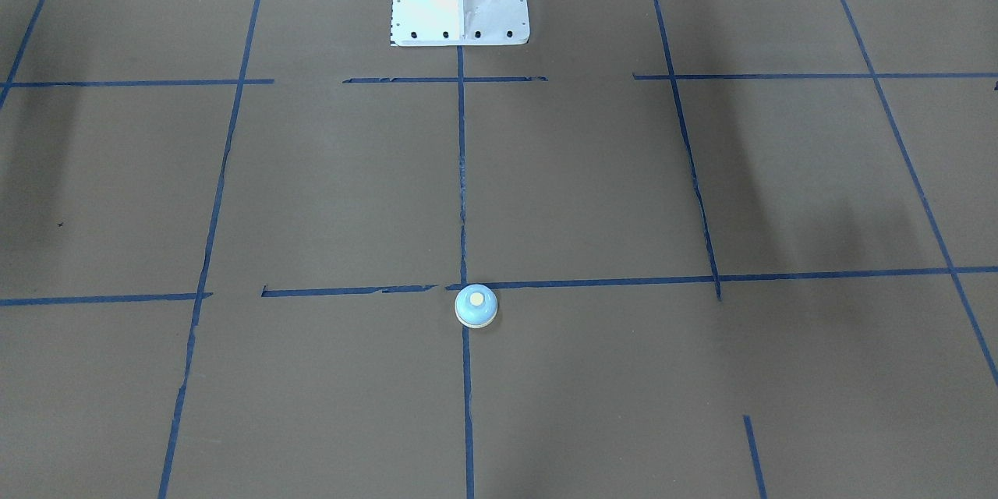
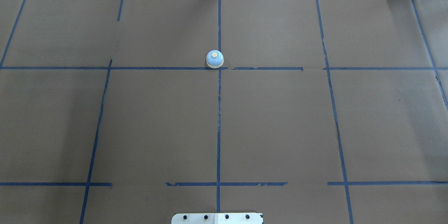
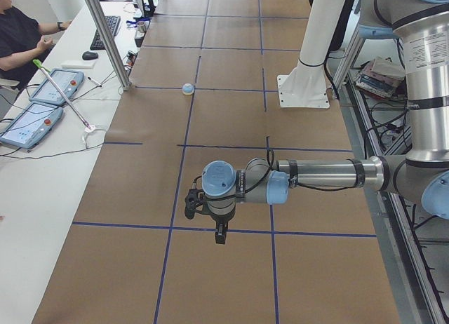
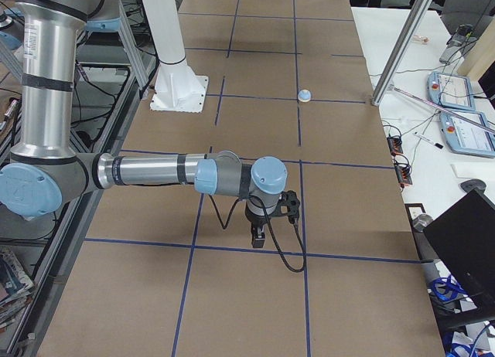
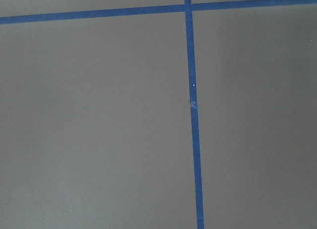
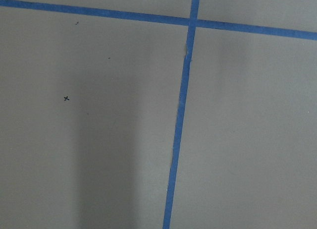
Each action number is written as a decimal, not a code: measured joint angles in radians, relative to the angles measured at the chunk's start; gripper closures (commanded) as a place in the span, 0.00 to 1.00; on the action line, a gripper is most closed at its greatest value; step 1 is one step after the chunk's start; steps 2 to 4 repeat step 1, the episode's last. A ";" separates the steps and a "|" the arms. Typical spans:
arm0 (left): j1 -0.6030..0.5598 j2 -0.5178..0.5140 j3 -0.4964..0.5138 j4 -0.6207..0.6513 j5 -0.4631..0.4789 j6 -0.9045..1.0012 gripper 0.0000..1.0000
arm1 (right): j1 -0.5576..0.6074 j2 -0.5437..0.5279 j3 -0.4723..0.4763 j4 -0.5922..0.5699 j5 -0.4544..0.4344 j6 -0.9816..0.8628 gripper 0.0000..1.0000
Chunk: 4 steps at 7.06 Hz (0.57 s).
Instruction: Place and press bell with both arms
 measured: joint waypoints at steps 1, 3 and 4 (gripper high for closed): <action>0.000 0.000 0.000 0.000 0.001 0.000 0.00 | 0.000 0.000 -0.001 0.000 0.000 0.000 0.00; 0.000 0.000 0.000 0.000 0.001 0.000 0.00 | 0.000 0.000 -0.001 0.000 0.000 0.000 0.00; 0.000 0.000 0.000 0.000 0.001 0.000 0.00 | 0.000 0.000 -0.001 0.000 0.000 0.000 0.00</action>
